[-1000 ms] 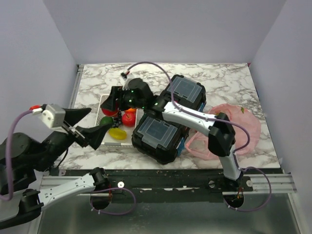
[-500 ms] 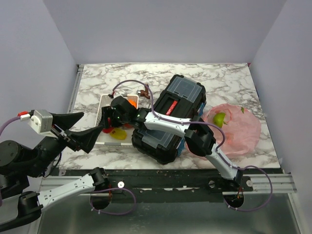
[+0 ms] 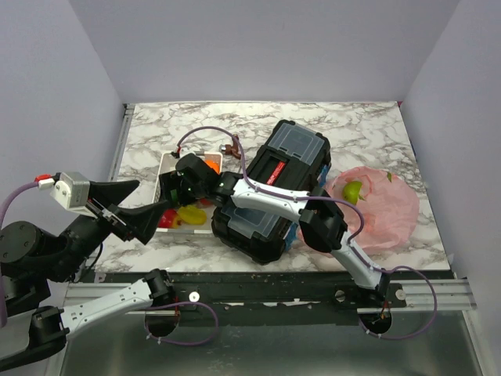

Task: Take the fake fruits out of the plastic bag
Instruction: Place the fake fruit in the bin, then take out the fake fruit from the plastic bag.

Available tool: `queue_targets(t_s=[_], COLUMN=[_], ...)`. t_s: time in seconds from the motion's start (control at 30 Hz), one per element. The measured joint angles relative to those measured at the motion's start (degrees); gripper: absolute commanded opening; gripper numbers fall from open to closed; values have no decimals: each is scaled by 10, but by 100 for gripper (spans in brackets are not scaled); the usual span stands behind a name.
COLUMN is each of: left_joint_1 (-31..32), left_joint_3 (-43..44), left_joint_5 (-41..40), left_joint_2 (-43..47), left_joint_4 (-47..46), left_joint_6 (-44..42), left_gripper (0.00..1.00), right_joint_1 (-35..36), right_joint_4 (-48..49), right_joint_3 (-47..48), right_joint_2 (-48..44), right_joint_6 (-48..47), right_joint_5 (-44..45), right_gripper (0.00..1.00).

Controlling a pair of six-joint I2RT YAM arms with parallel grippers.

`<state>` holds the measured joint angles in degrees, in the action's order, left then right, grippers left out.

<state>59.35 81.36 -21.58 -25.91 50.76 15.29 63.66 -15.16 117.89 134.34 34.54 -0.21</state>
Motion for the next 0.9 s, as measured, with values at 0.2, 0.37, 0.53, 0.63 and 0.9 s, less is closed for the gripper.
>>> queue_targets(t_s=[0.2, 0.37, 0.53, 0.63, 0.9], left_joint_1=[0, 0, 0, 0, -1], left_joint_3=[0, 0, -14, -17, -38], left_joint_5=[0, 0, 0, 6, 68], left_joint_2=[-25, -41, -44, -61, -191], left_joint_4=[1, 5, 0, -7, -54], left_joint_6=[6, 11, 19, 22, 33], left_gripper=[99, 99, 99, 99, 96], right_joint_1=[0, -22, -60, -83, -97], right_joint_4=[-27, -27, -6, 4, -97], right_joint_3=[-9, -130, -285, -374, -563], right_joint_2=[-50, -214, -430, -545, -809], right_joint_6=[-19, -26, -55, -64, -21], right_joint_5=[24, 46, 143, 220, 442], right_gripper=[90, 90, 90, 90, 87])
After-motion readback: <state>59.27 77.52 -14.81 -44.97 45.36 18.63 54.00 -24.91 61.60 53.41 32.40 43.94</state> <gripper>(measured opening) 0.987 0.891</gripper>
